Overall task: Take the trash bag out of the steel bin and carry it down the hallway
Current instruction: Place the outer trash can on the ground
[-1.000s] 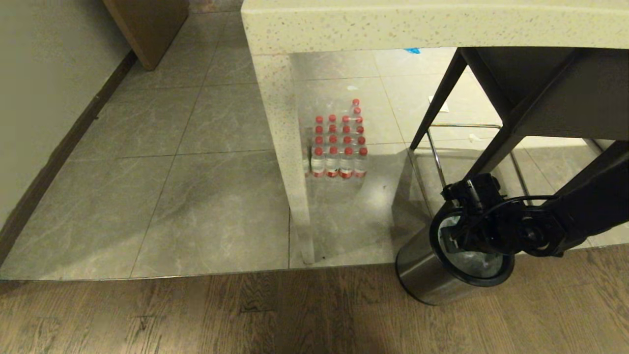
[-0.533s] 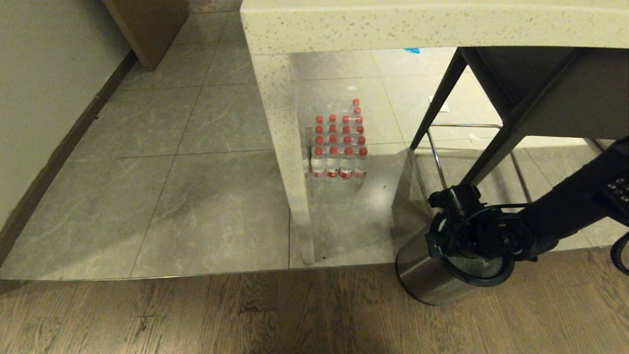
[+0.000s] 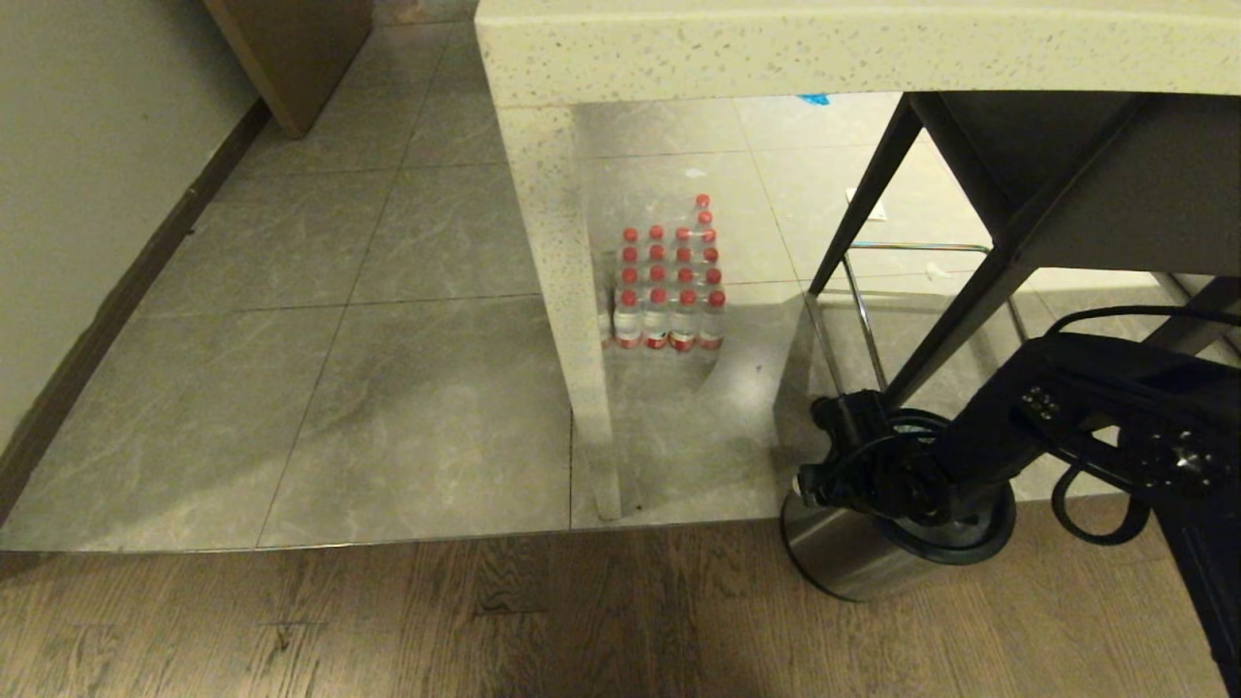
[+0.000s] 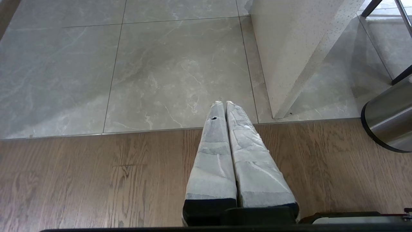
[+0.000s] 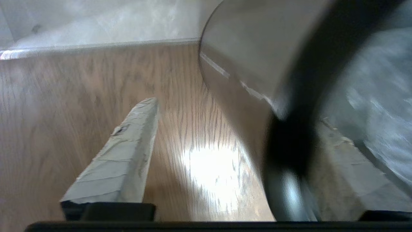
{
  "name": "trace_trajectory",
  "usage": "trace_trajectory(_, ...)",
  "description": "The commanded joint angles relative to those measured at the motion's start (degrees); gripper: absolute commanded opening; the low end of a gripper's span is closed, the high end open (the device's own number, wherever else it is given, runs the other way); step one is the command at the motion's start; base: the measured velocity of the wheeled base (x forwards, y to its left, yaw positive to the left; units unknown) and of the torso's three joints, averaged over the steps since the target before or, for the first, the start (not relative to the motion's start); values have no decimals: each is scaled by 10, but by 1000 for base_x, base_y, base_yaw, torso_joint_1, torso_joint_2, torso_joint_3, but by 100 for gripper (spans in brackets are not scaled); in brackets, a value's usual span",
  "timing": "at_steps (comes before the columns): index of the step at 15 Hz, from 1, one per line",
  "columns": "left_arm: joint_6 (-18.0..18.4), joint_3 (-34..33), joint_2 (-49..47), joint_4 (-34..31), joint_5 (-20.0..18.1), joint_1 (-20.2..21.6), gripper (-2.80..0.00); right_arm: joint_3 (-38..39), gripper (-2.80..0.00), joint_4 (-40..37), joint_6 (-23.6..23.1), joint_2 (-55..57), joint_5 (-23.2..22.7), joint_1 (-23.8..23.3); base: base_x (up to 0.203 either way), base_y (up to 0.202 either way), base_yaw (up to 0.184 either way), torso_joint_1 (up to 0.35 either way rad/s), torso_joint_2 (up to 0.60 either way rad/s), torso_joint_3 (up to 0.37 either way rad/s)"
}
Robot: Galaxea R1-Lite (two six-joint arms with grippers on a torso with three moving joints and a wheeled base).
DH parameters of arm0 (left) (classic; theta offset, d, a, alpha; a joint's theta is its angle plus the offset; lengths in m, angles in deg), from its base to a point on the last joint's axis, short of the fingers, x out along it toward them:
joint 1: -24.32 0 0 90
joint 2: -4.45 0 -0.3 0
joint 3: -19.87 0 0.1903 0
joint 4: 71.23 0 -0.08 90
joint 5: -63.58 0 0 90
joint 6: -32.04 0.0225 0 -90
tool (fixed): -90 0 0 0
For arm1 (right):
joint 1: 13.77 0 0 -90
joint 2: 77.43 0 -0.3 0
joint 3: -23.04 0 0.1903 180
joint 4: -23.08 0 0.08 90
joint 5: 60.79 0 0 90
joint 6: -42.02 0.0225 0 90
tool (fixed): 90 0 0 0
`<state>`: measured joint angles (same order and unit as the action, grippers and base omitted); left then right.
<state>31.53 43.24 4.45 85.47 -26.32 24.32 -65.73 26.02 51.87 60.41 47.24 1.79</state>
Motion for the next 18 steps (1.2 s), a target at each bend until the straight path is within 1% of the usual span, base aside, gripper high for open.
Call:
trace_trajectory(1,0,-1,1,0,1,0,-280,-36,0,1,3,45,-3,-5,0,0,0,0,0,0)
trace_trajectory(2,-1,-1,0,0,0,0,-280,-38,0,2,2,46,-3,-5,0,0,0,0,0,0)
trace_trajectory(3,0,0,0,0,0,0,-280,-33,-280,4,-2,41,-3,-6,0,0,0,0,0,0)
trace_trajectory(5,0,-1,1,0,0,0,-280,-38,-280,-1,-11,41,3,-8,0,0,0,0,0,0)
trace_trajectory(12,0,-1,1,0,0,0,-280,-26,-280,-5,-12,6,6,-10,0,0,0,0,0,0)
trace_trajectory(15,0,0,0,0,0,0,-280,3,-280,-12,-12,-41,3,-14,0,0,0,0,0,0)
trace_trajectory(18,0,0,1,0,1,0,-280,56,-280,-47,-12,-108,3,-19,0,0,0,0,0,0)
